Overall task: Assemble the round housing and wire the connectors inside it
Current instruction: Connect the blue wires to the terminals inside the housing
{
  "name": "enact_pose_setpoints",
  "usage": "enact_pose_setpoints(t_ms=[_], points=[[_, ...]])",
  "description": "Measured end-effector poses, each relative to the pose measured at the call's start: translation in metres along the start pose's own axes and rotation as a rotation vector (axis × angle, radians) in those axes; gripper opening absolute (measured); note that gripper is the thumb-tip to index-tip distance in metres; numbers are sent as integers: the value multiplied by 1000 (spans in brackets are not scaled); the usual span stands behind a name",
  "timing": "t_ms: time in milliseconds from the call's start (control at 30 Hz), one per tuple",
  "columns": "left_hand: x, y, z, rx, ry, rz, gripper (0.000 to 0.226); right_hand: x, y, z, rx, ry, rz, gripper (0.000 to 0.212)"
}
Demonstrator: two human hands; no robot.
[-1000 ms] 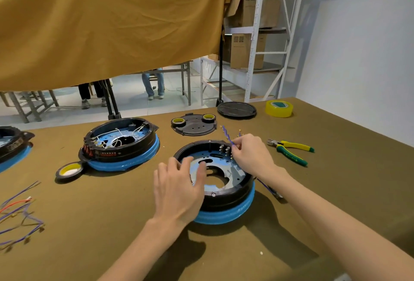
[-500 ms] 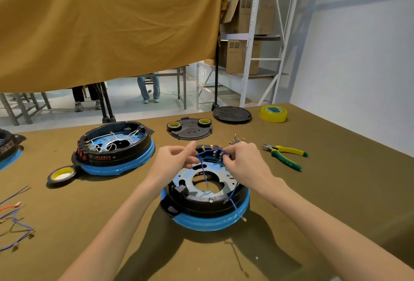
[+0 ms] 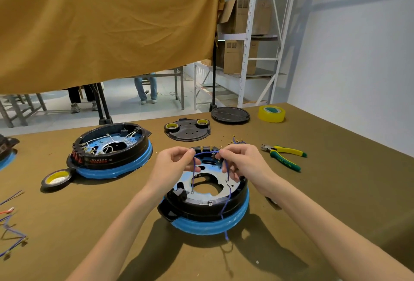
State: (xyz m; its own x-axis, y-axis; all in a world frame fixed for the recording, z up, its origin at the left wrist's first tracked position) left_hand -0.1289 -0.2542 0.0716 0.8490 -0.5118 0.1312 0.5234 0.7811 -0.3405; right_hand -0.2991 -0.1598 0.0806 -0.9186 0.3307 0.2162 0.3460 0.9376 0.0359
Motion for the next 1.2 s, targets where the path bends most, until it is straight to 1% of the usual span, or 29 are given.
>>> enact_pose_setpoints(t_ms=[67, 200, 367, 500, 633, 800, 867, 933, 1067, 1200], points=[[2, -1, 0, -10, -3, 2, 18, 0, -1, 3, -8, -22, -1, 20], [5, -3, -2, -35, -76, 44, 13, 2, -3, 4, 53, 2, 60, 18], [5, -4, -3, -33, -41, 70, 13, -3, -12, 8, -5, -18, -12, 20], [0, -6, -2, -19, -38, 30, 16, -4, -16, 5, 46, -14, -24, 22], [3, -9, -2, 8, 3, 55, 16, -5, -18, 4, 62, -30, -62, 19], [-6, -6, -1, 14, 43, -10, 15, -11, -20, -2, 61, 35, -101, 17], [-4, -7, -1, 39, 57, -7, 15, -13, -20, -8, 78, 51, -129, 17], [-3, -7, -1, 66, 56, -41, 14, -15, -18, -13, 100, 87, -157, 17], [-5, -7, 0, 89, 85, -97, 14, -14, -18, -15, 114, 119, -162, 18], [-5, -6, 3, 80, 88, -87, 13, -14, -19, -16, 102, 120, -163, 17]])
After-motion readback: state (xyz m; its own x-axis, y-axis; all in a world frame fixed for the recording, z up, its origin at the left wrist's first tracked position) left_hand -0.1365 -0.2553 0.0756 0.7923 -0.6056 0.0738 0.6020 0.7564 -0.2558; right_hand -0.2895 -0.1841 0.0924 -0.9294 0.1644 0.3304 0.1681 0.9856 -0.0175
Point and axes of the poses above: each hand's wrist, its own y-axis away from the middle knuckle, its own x-axis out of the back of the hand, z = x × y, the point moved 8 cm from there along -y, towards the middle knuckle, and after that the axes turned 10 degrees about -x, right-handed, at the moved point
